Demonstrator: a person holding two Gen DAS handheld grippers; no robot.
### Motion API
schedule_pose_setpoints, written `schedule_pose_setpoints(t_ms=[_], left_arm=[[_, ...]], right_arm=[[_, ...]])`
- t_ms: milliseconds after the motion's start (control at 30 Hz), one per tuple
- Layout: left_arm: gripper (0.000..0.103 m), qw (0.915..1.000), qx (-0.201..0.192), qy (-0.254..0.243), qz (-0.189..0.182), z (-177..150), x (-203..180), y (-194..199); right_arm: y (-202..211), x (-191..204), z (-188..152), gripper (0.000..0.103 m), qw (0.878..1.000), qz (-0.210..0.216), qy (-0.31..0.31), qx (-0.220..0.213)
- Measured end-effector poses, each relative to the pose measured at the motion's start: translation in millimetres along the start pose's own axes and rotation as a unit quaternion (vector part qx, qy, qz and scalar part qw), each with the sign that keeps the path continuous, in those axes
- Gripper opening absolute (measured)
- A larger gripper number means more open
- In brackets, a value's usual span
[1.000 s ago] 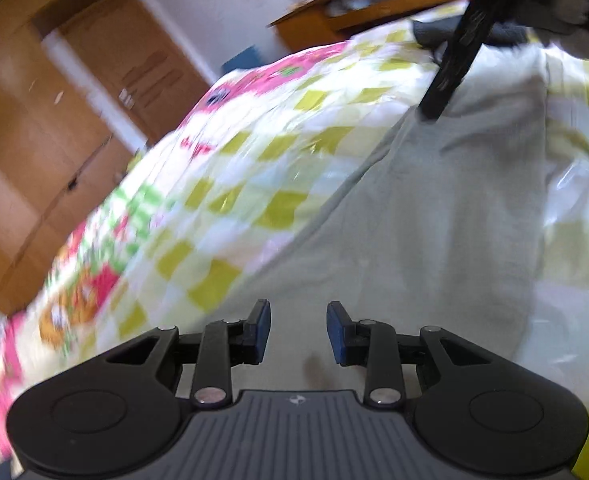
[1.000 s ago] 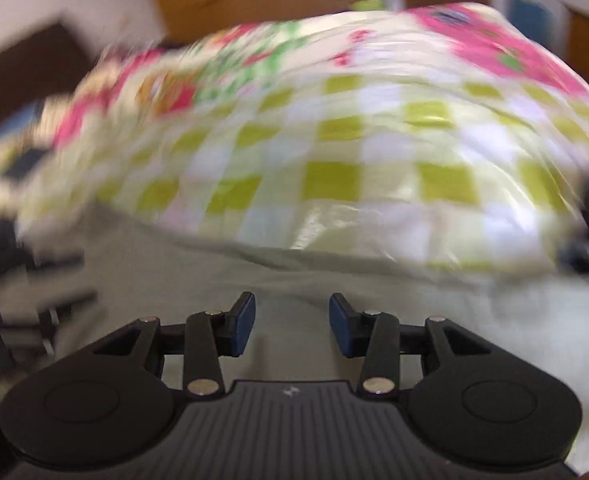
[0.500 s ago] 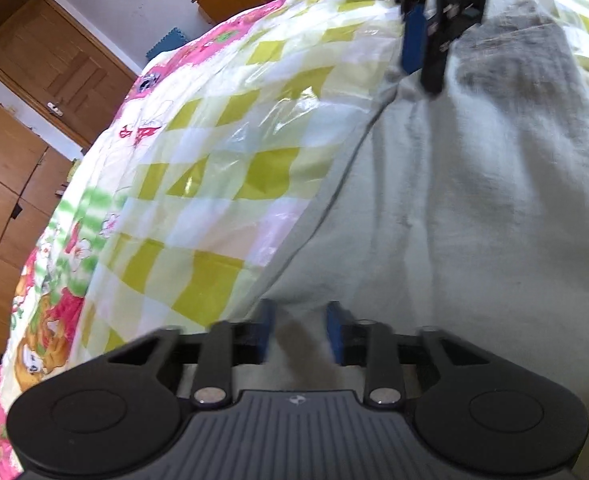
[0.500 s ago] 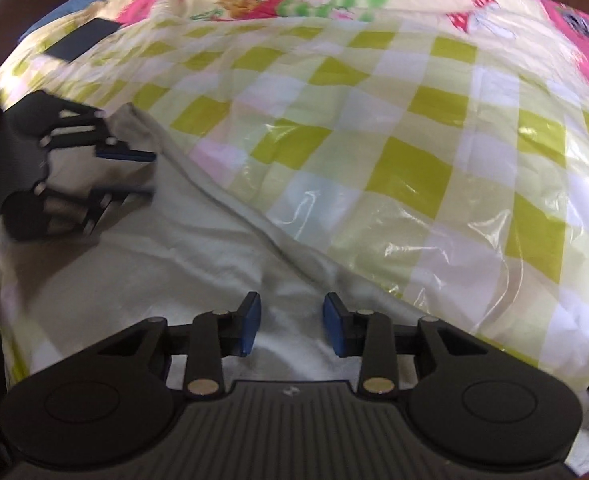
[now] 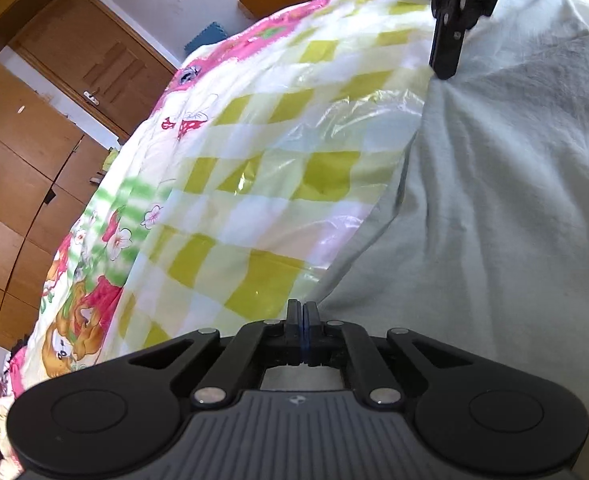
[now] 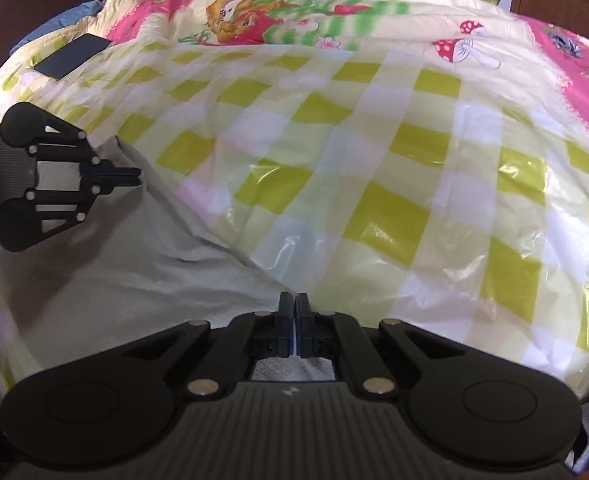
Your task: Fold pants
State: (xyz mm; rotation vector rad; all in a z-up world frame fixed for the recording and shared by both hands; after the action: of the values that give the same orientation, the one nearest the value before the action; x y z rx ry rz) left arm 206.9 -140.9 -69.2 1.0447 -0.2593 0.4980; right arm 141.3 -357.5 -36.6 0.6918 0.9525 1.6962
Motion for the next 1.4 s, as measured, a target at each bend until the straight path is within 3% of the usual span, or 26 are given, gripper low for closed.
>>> schedule_pose_setpoints(t_ms=[133,267,333,433,567,700,767,833,867,900,1167,1300,1400], left_arm=[[0.024,0.9995,-0.001,-0.023,-0.02,1.2,-11.2,-0.2],[0.028,0.9988,-0.01,-0.029,-0.037,1.1,-16.9,0.9],[0.028,0.9971,-0.007,-0.072,-0.023,-0.2,-25.8,0.9],[0.029,0.9927,0.013,-0.119,-0.02,-5.9,-34.3,-9.3],[0.03,0.9919,0.009,-0.12,-0.041,3.1,-28.7,-9.3],[0.053,0.9896,0.012,-0.139,-0.036,4.7,-23.4,-10.9],[0.052,0.9887,0.026,-0.139,-0.051,-2.2,-25.6,-16.1],[0.043,0.9884,0.032,-0.139,-0.052,-3.9,-27.6,-17.9],[0.025,0.9893,0.038,-0.13,-0.055,-4.1,-27.0,-18.5],[0.02,0.9901,0.043,-0.123,-0.051,-4.2,-25.6,-18.7],[0.02,0.9936,0.021,-0.11,-0.017,1.8,-11.9,-12.0],[0.02,0.9971,0.008,-0.075,0.006,6.9,3.8,-11.5],[0.02,0.9973,0.024,-0.069,0.003,-0.2,-0.1,-27.7]], right_arm=[[-12.4,-0.2,-11.8,0.008,0.999,-0.011,0.025,0.028],[-10.4,0.8,-15.1,0.009,1.0,-0.009,0.014,0.016],[-11.7,6.5,-16.8,0.01,1.0,-0.003,0.022,0.013],[-18.7,12.0,-18.2,0.019,0.999,0.002,0.034,0.017],[-23.5,14.6,-17.2,0.028,0.998,0.016,0.051,0.029],[-23.1,17.1,-17.6,0.029,0.997,0.019,0.062,0.029],[-24.4,17.4,-18.4,0.029,0.998,0.019,0.059,0.028],[-26.3,17.1,-19.0,0.027,0.998,0.017,0.052,0.028],[-26.2,17.0,-19.1,0.019,0.998,0.015,0.05,0.028],[-25.5,16.8,-19.1,0.011,0.998,0.012,0.049,0.028],[-14.1,3.1,-8.3,0.002,1.0,-0.018,0.022,0.002],[-9.2,-11.3,1.7,0.002,0.999,-0.035,-0.004,-0.02],[-13.0,-17.5,-0.3,0.005,0.999,-0.043,-0.019,-0.019]])
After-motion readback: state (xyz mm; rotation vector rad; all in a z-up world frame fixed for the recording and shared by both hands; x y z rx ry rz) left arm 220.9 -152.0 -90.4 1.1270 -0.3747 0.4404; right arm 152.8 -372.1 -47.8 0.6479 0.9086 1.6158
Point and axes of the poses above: each gripper's, at about its wrist camera, not at the fingertips, and y roughly against the way its jaws point, x to its left, z to its top, the point moved 9 cm from there along -y, roughly the way its jaws point, and after that the axes turned 8 degrees about -z, right-handed, at the moved point
